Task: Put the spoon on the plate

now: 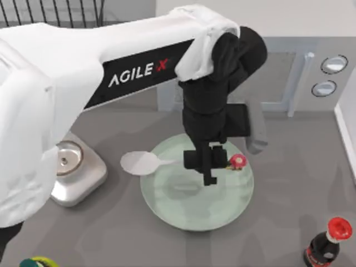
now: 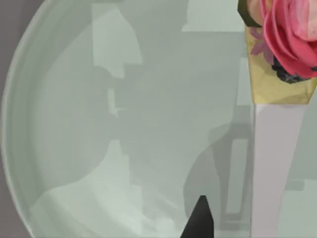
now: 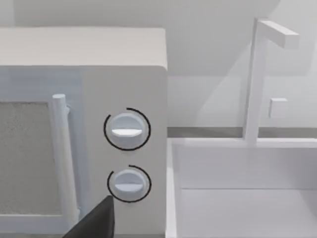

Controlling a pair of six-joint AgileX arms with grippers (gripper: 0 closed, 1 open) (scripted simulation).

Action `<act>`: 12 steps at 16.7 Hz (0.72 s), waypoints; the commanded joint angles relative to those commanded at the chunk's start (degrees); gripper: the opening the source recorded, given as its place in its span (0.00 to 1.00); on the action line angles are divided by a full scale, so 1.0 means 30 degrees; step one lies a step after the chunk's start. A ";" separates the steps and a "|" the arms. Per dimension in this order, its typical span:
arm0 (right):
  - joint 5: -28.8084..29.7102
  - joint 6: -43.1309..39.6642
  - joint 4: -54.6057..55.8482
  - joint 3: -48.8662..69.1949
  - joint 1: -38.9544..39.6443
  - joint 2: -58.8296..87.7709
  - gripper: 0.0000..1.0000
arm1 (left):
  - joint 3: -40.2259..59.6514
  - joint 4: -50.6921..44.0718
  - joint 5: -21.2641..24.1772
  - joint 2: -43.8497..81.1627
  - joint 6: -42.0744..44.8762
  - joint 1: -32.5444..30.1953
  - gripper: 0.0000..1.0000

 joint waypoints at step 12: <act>0.0000 0.0000 0.0000 0.0000 0.0000 0.0000 1.00 | -0.0824 0.2798 0.1138 -0.0751 0.1264 -0.1522 0.00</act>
